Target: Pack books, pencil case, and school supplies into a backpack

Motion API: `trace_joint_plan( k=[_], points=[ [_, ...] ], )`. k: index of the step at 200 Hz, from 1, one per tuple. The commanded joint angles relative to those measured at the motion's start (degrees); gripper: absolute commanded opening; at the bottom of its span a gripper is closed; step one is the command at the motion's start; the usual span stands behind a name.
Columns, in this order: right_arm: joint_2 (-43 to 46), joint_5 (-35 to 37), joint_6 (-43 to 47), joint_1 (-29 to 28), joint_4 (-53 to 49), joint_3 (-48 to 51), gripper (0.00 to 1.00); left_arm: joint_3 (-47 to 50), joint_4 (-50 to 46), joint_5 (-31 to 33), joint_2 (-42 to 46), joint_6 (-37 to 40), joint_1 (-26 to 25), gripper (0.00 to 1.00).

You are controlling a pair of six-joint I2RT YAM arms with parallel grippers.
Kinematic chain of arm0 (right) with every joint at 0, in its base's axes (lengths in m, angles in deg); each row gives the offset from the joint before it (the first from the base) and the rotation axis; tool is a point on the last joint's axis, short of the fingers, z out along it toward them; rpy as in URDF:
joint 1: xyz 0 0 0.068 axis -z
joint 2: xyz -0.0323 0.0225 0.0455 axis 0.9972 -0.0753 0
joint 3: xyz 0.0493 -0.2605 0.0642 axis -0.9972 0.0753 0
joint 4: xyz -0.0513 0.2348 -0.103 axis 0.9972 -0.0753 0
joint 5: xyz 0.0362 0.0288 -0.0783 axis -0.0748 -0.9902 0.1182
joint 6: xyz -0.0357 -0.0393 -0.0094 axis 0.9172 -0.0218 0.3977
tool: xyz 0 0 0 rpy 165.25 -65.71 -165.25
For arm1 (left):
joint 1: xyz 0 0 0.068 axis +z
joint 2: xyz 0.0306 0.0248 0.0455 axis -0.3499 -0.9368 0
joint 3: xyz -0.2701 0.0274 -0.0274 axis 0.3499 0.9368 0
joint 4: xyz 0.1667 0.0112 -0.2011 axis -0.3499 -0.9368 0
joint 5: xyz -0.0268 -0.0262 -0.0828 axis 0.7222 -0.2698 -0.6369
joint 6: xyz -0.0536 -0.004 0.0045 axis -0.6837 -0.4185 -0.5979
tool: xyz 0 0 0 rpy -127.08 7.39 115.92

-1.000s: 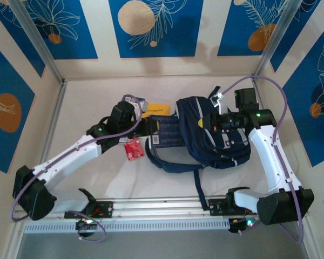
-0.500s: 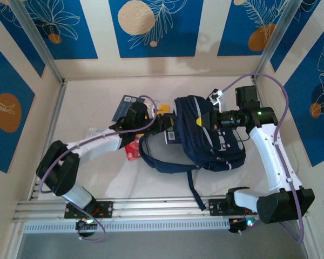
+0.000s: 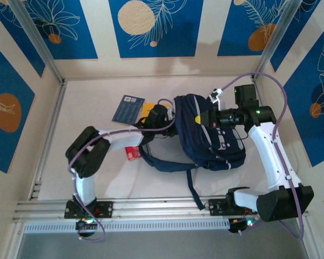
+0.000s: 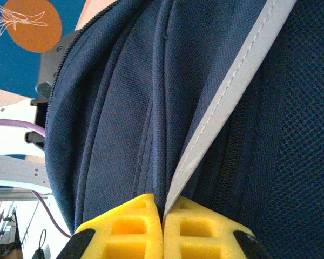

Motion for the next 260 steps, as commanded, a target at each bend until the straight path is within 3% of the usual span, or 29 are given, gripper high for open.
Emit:
trace_joint_plan(
  k=[1,18,52,77,144,199,227,260],
  points=[
    [1.42,-6.32,-0.58,-0.44,7.0,-2.01,0.0,-6.96,1.95,1.31,-4.5,0.27,-2.21,0.0],
    [1.52,-5.09,-0.52,-0.07,6.81,-1.97,0.0,-12.72,-1.72,-0.11,-8.59,1.16,-3.38,0.1],
    [1.5,-2.62,0.55,0.28,5.96,-2.46,0.0,-11.52,-2.87,-0.19,-7.14,1.98,-3.5,0.6],
    [1.77,0.39,2.43,0.26,4.12,-3.23,0.0,-6.7,-2.95,-0.19,-1.97,2.62,-1.49,0.74],
    [3.46,13.04,5.93,0.25,0.27,-3.41,0.0,4.77,-8.02,-2.71,12.11,7.45,2.89,0.8],
    [5.81,33.31,11.91,-1.99,-0.74,-0.21,0.0,11.34,-18.51,-1.07,24.56,11.78,6.81,0.81],
    [6.69,40.91,13.73,-4.9,1.55,4.08,0.0,11.03,-29.41,2.41,30.33,16.21,8.11,0.81],
    [6.79,43.0,10.71,-6.37,5.56,10.3,0.0,11.26,-39.02,8.15,36.32,19.31,9.33,0.81]
  ],
)
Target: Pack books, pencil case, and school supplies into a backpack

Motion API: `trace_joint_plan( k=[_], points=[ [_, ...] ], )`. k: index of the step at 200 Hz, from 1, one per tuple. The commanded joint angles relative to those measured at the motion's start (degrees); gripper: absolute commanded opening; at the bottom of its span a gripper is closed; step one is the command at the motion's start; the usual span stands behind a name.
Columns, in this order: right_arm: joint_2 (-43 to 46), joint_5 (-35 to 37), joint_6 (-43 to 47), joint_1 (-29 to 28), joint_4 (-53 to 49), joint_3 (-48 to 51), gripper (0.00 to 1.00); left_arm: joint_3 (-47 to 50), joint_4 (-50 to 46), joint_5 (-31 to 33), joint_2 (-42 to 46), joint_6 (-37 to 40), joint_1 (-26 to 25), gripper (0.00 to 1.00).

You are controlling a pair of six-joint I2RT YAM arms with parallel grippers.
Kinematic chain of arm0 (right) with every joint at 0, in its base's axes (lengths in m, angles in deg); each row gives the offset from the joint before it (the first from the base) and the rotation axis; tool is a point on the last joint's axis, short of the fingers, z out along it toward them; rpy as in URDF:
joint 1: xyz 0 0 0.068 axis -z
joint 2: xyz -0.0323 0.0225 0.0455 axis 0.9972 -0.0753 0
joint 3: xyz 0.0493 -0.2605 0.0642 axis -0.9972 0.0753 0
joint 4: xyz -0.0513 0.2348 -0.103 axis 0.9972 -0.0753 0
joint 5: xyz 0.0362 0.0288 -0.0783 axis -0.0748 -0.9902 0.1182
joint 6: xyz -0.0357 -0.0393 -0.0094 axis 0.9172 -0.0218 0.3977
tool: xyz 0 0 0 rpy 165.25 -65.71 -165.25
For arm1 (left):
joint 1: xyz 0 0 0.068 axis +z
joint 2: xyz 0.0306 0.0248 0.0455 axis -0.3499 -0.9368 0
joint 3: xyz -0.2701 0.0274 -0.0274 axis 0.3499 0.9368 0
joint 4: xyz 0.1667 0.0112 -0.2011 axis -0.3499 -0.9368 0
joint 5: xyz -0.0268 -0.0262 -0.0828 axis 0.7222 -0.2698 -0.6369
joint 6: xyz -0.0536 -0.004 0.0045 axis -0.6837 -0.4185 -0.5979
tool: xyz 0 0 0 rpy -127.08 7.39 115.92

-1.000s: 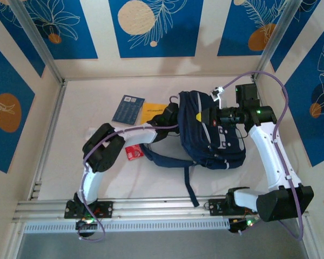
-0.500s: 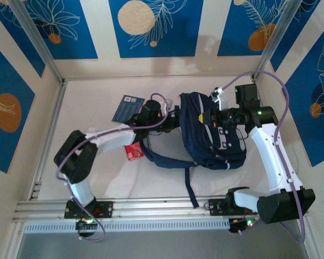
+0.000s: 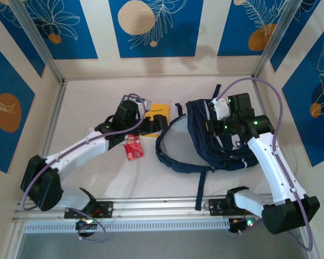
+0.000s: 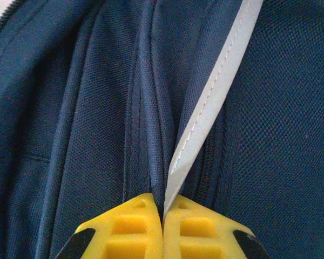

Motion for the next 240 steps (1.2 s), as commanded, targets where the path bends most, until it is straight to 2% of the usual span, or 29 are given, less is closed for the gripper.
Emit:
trace_joint_plan(
  k=[1,51,70,88,100,133,151,171,190,212,240],
  points=[
    [0.71,8.1,0.23,-0.34,5.01,4.1,0.0,0.4,-9.95,4.78,4.29,4.48,1.12,0.81],
    [-1.64,3.75,-11.46,-1.02,11.53,13.94,0.01,0.54,-18.49,9.7,7.85,5.76,3.22,0.81],
    [-1.72,4.63,-15.55,-1.92,12.67,16.13,0.18,-0.7,-23.68,14.89,7.74,6.18,3.99,0.81],
    [0.05,9.32,-17.96,-3.53,12.19,16.13,0.39,-1.67,-25.41,17.25,6.72,7.71,4.99,0.82],
    [1.3,12.18,-18.72,-4.96,10.77,14.48,0.43,-2.54,-25.78,18.64,5.71,8.68,5.43,0.82],
    [1.59,17.91,-18.27,-12.74,7.23,8.02,0.42,-5.25,-24.62,19.43,0.39,11.47,6.89,0.84],
    [-1.2,15.02,-18.75,-16.41,7.33,4.77,0.38,-6.44,-23.5,18.05,-3.06,12.96,8.06,0.84],
    [-7.74,11.46,-23.17,-18.61,5.42,-0.52,0.32,-7.12,-21.12,15.58,-6.21,14.05,9.23,0.82],
    [-14.2,7.48,-25.74,-19.65,5.71,-4.25,0.3,-7.8,-18.31,14.59,-9.42,14.79,10.34,0.8],
    [-20.5,7.98,-32.84,-19.63,7.71,-7.34,0.34,-9.21,-14.83,11.55,-14.35,13.84,12.16,0.76],
    [-32.21,-2.3,-40.6,-15.56,7.27,-13.79,0.34,-12.69,-10.67,7.11,-21.43,13.15,12.66,0.75]
  ],
)
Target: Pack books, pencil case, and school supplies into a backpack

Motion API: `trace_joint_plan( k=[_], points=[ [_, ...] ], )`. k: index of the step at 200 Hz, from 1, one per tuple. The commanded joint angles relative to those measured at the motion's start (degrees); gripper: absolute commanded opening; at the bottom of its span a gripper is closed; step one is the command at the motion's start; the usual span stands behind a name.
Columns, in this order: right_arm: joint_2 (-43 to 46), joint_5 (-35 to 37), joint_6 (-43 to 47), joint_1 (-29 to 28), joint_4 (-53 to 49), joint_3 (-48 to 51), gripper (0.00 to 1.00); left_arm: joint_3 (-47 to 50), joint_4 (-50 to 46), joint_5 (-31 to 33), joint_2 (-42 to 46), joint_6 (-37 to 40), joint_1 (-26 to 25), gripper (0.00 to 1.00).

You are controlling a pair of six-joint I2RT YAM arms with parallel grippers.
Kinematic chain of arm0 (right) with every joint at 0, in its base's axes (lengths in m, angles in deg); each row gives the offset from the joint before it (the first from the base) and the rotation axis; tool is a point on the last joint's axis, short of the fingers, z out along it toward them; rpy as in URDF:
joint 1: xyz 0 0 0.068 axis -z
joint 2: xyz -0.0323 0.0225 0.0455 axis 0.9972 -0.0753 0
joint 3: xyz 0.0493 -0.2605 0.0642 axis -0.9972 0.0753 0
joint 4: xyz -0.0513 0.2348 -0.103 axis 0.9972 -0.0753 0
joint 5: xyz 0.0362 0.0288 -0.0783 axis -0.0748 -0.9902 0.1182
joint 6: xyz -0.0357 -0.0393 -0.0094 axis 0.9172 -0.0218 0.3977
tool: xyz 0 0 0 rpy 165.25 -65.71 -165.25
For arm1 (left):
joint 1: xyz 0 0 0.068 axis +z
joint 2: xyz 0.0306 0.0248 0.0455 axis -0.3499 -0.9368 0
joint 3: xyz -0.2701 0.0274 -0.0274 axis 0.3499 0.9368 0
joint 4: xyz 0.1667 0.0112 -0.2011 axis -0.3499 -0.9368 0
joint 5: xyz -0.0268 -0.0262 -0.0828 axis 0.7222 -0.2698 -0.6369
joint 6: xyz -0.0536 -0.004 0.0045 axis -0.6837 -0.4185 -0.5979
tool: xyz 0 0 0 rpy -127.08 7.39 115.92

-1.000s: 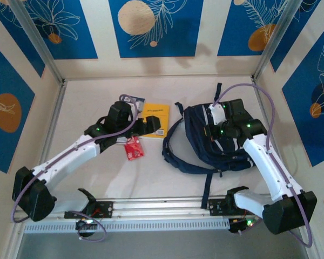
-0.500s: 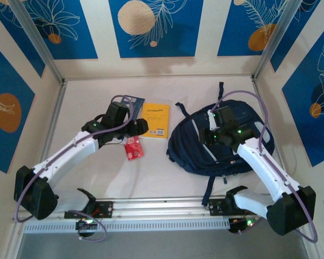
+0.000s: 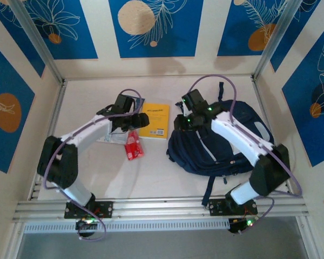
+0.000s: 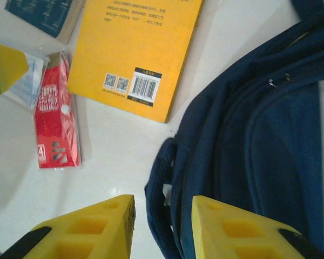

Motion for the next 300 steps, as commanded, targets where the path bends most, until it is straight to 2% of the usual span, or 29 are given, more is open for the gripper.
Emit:
trace_joint_plan(
  k=[1,20,49,71,103,120,156,194,230,259,284,300],
  points=[
    [-7.49,-8.94,-9.27,2.9,-0.16,-5.38,0.34,-4.23,5.37,-5.64,-5.01,0.2,0.75,0.75],
    [-13.35,-10.77,-10.77,3.29,2.56,-8.46,0.39,-7.53,5.46,-6.34,-9.61,0.46,0.75,0.75],
    [-23.56,-11.3,-13.48,4.58,0.99,-15.46,0.46,-10.95,3.24,-2.78,-14.31,1.75,0.84,0.75],
    [-29.83,-10.66,-14.87,5.69,-0.12,-20.13,0.48,-11.2,2.18,1.29,-15.75,1.9,1.32,0.75],
    [-37.28,-10.31,-14.84,6.46,-2.14,-26.5,0.49,-12.09,2.41,1.37,-18.21,2.87,1.72,0.75],
    [-39.91,-8.74,-14.55,6.26,-3.72,-29.24,0.49,-13.11,2.31,-0.29,-20.4,2.88,1.7,0.74],
    [-45.18,-12.69,-12.67,5.55,-5.6,-34.48,0.5,-13.31,4.48,-5.44,-22.78,1.56,1.63,0.69],
    [-50.04,-13.44,-10.85,4.27,-9.81,-39.94,0.5,-13.13,7.01,-11.63,-24.07,-0.83,1.42,0.61],
    [-51.18,-19.43,-8.3,4.34,-10.36,-41.78,0.5,-13.14,5.78,-13.69,-23.81,-0.1,0.93,0.54],
    [-47.15,-33.67,-7.73,6.03,-4.13,-38.19,0.49,-11.61,4.34,-14.15,-22.23,0.56,0.93,0.48],
    [-43.96,-43.98,-11.84,6.73,2.47,-35.03,0.49,-11.07,1.95,-14.2,-20.89,2.08,0.25,0.44],
    [-42.99,-48.18,-11.59,5.98,3.06,-34.93,0.47,-10.96,0.18,-14.5,-20.05,2.66,-0.02,0.43]
  ],
)
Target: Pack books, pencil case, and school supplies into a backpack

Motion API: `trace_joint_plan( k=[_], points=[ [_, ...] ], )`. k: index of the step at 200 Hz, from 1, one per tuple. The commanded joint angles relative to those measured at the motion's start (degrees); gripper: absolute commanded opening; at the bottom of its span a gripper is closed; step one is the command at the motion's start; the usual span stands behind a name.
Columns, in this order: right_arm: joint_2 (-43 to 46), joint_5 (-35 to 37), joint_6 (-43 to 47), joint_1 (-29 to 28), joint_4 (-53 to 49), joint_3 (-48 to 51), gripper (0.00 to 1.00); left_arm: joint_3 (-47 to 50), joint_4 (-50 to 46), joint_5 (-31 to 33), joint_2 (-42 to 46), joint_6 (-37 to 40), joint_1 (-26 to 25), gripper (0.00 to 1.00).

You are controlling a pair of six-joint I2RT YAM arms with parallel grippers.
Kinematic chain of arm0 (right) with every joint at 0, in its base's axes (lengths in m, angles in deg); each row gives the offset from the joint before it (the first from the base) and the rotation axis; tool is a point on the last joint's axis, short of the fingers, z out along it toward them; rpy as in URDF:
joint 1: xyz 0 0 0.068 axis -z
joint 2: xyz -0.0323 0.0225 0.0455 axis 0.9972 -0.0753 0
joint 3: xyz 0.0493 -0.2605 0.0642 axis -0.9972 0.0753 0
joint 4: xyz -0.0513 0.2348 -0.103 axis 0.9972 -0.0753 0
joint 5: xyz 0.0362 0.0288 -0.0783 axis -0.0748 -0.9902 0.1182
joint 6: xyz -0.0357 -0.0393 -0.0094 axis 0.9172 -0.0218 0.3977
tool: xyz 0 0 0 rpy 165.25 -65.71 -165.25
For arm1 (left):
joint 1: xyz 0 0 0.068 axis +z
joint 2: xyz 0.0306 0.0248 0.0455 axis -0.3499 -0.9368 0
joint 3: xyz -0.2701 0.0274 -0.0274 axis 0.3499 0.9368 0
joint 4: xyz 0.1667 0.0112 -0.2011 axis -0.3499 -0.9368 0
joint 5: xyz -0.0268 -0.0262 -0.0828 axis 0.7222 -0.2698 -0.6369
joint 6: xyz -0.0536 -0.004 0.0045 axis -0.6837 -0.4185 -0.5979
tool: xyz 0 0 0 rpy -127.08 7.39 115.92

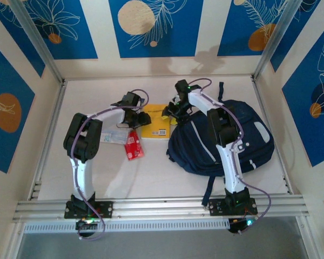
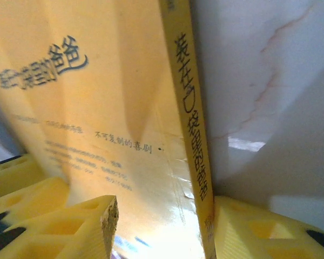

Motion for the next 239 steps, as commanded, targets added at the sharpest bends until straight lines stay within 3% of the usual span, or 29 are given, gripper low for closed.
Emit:
trace_joint_plan(
  k=[1,89,143,194,221,239],
  points=[
    [4.86,-21.67,-1.69,-3.92,7.14,0.49,0.47,0.75,-2.48,-7.47,2.28,1.62,-2.28,0.43],
    [14.2,-27.76,-3.07,-7.92,18.96,21.1,0.44,7.33,-4.66,-8.14,9.99,4.94,-2.8,0.42],
    [18.53,-14.65,0.31,-8.61,15.0,26.95,0.37,10.17,-5.53,-8.1,13.88,4.17,-3.47,0.42],
    [28.65,-13.88,-4.6,-5.18,24.39,37.33,0.05,11.36,-8.9,-7.47,21.08,2.0,-3.43,0.55],
    [35.45,-13.99,-9.47,-3.47,29.91,42.67,0.0,10.35,-12.25,-6.64,27.44,0.18,-3.34,0.68],
    [40.78,-14.88,-17.48,-1.79,36.91,47.17,0.0,9.83,-14.29,-4.77,32.6,-2.62,-3.35,0.74]
  ],
)
